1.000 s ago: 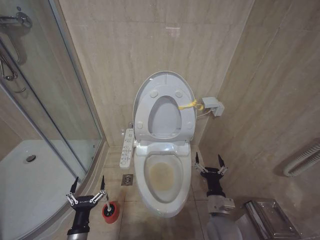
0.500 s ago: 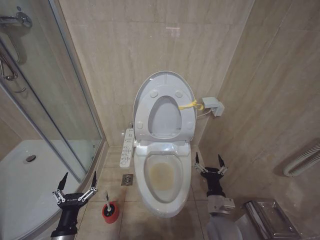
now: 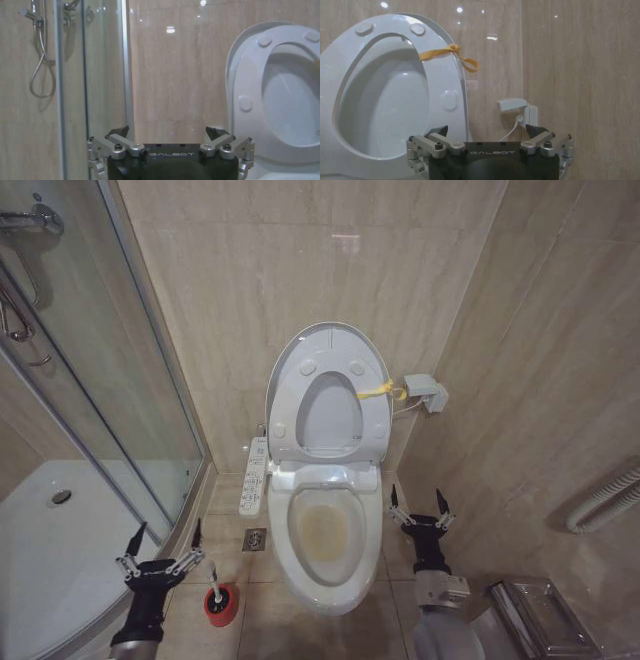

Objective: Open the toilet lid, clean the toilet bowl with a toilet brush, close the toilet lid, and flush.

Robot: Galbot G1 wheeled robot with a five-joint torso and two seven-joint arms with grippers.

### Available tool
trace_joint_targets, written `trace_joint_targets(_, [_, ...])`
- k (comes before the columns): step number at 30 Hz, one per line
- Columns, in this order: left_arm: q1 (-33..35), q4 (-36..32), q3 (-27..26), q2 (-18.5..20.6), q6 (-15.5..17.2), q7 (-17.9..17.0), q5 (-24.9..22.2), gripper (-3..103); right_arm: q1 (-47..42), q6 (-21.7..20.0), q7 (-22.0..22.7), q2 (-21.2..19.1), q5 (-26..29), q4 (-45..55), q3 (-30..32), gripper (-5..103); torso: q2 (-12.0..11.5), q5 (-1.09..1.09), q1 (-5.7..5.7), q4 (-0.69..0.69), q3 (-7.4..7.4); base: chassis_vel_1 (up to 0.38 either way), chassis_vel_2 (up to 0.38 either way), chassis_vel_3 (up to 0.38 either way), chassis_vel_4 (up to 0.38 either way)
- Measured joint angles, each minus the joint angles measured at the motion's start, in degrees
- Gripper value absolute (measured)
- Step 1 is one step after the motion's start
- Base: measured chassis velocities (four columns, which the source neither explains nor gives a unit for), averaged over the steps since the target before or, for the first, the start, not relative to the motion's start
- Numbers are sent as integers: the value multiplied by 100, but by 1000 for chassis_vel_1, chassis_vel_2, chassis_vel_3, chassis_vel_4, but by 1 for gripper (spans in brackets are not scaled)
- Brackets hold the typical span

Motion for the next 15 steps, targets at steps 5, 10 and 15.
trace_joint_targets(5, [-49, 140, 1, 30, -95, -33, 46, 100, 0, 0, 0, 0, 0, 0, 0, 100, 0, 0, 0, 0, 0, 0, 0, 0, 0])
trace_joint_targets(10, [-49, 274, -89, 116, -170, -164, 166, 100, 0, 0, 0, 0, 0, 0, 0, 100, 0, 0, 0, 0, 0, 0, 0, 0, 0])
trace_joint_targets(15, [-65, 425, -142, 149, -259, -236, 228, 100, 0, 0, 0, 0, 0, 0, 0, 100, 0, 0, 0, 0, 0, 0, 0, 0, 0])
